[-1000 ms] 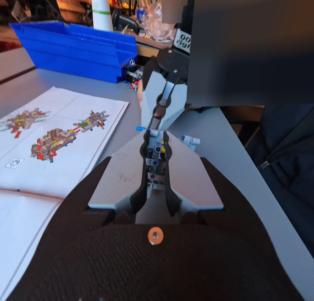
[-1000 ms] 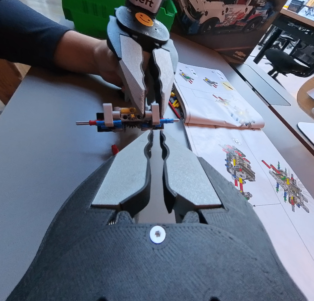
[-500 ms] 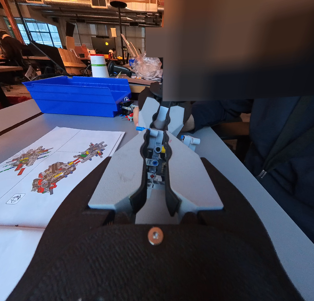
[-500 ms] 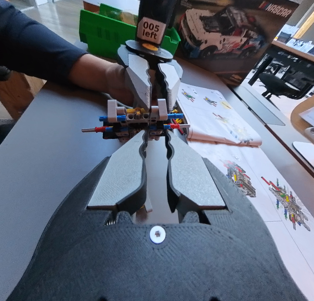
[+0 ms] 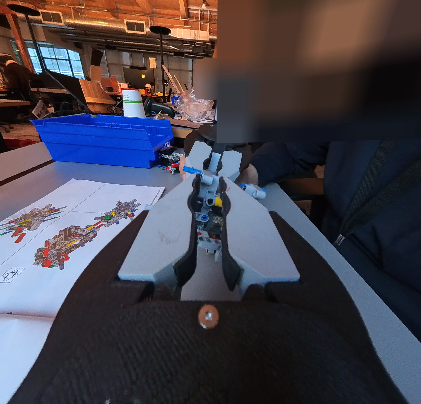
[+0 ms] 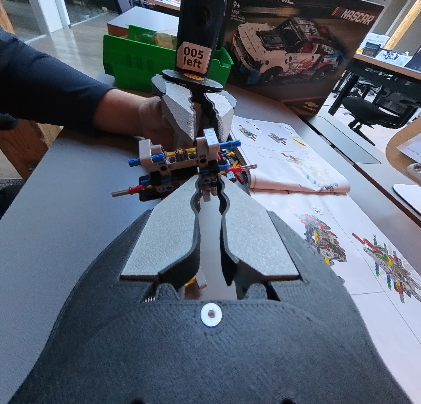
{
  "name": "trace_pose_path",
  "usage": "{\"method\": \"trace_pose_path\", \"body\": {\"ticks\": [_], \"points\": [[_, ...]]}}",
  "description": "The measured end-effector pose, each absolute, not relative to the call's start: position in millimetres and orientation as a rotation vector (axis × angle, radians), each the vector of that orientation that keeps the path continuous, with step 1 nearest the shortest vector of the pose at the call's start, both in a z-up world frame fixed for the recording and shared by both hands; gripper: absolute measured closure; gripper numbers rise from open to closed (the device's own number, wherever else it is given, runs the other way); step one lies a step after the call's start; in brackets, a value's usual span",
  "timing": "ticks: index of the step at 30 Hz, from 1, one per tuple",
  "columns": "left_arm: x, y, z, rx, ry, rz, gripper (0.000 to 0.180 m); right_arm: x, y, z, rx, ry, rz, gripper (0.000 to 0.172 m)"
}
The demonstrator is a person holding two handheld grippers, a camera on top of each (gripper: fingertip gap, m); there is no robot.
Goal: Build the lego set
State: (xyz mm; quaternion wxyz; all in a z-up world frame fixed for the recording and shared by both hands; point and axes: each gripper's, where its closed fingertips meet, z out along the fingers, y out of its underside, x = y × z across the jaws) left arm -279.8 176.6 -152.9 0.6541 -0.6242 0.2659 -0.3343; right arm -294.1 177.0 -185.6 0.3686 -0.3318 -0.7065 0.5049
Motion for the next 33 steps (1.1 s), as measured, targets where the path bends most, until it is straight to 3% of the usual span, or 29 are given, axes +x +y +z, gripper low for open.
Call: {"method": "trace_pose_path", "body": {"ticks": [7, 15, 20, 33], "points": [[-289.0, 177.6, -168.7, -1.566, 0.596, -0.791, 0.180, -296.4, 184.0, -190.7, -0.896, -1.817, 1.281, 0.172], [-310.0, 185.7, -218.1, -1.894, 0.676, -0.454, 0.180, -301.3, 197.3, -208.9, -0.961, -1.880, 1.165, 0.172], [-324.3, 189.5, -239.1, -2.084, 0.729, -0.319, 0.153, -301.4, 228.0, -198.4, -1.028, -1.779, 1.172, 0.172], [-299.4, 196.5, -257.7, -2.353, 1.552, -0.089, 0.159, -300.1, 233.8, -201.9, -1.030, -1.789, 1.155, 0.172]]}}
